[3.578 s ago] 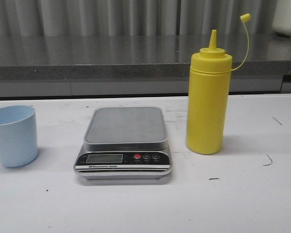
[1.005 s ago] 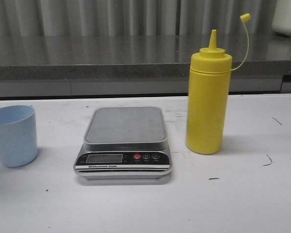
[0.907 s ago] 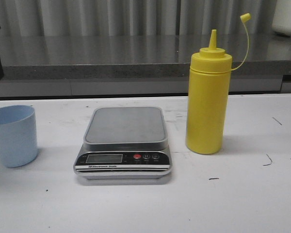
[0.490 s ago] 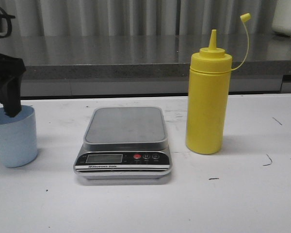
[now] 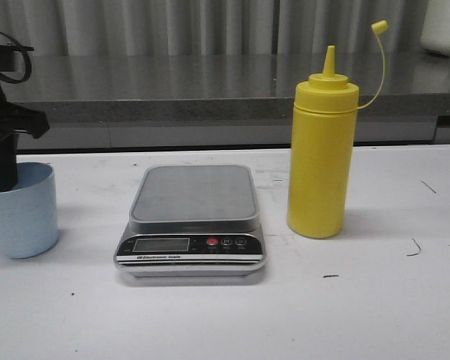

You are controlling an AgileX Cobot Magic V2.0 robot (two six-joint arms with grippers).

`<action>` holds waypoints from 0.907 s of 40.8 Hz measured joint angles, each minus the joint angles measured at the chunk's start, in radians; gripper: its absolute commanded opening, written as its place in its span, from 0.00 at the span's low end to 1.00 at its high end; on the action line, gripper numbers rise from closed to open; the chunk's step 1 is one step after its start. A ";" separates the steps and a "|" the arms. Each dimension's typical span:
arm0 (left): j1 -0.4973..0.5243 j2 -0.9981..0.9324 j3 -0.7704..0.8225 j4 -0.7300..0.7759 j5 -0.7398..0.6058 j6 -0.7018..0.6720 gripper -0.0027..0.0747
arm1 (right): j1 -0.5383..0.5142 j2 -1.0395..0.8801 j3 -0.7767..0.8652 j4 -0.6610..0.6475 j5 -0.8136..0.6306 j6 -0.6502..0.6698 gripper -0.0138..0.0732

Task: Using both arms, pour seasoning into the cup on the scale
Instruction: 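Lower the left gripper and grasp the light blue cup, then lift the blue cup with the left gripper and move it over the scale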

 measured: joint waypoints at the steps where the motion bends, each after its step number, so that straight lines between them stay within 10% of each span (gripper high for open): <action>1: 0.000 0.000 0.000 0.000 0.000 0.000 0.05 | 0.000 0.000 0.000 0.000 0.000 0.000 0.62; 37: -0.092 -0.019 -0.326 -0.083 0.212 0.000 0.01 | 0.000 0.000 0.000 0.000 0.000 0.000 0.62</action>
